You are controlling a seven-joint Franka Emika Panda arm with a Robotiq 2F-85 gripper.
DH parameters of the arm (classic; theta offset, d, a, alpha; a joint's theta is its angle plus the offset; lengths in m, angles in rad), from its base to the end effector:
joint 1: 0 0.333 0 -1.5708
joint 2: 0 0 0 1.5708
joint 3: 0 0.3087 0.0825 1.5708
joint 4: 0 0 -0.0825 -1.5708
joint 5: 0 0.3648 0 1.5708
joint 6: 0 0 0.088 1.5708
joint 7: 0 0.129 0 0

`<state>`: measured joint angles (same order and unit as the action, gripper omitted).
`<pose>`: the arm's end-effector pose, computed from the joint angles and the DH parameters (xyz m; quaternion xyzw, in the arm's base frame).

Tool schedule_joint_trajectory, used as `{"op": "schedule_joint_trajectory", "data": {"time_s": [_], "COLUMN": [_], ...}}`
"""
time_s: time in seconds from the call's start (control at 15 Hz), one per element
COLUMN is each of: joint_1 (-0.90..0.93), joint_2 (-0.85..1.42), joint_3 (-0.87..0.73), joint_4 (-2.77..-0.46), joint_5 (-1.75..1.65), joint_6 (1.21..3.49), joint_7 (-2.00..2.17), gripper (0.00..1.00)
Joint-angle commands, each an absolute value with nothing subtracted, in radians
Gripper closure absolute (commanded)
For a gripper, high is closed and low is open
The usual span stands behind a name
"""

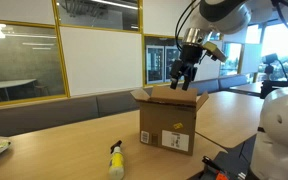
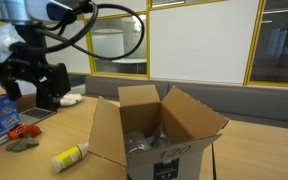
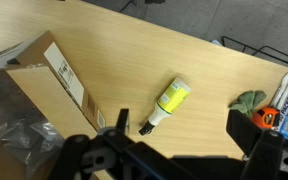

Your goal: Put the yellow bottle in the cardboard box

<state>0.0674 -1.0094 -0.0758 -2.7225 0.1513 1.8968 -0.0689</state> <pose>0.2656 0.0114 0.4877 -0.9900 -0.0270 -0.0924 0.1034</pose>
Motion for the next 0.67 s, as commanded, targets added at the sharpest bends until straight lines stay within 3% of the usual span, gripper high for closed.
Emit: {"op": "schedule_joint_trajectory", "data": {"time_s": [0.0,0.6], "joint_1": [0.056,0.060], "joint_2": [-1.008,-0.999], "joint_3": [-0.068,-0.061], "joint_4": [-2.719,-2.711], "joint_5": [0.159,0.161], "joint_6": [1.893,1.898], "joint_7": [-0.077,-0.072], "gripper": [0.00,0.00]}}
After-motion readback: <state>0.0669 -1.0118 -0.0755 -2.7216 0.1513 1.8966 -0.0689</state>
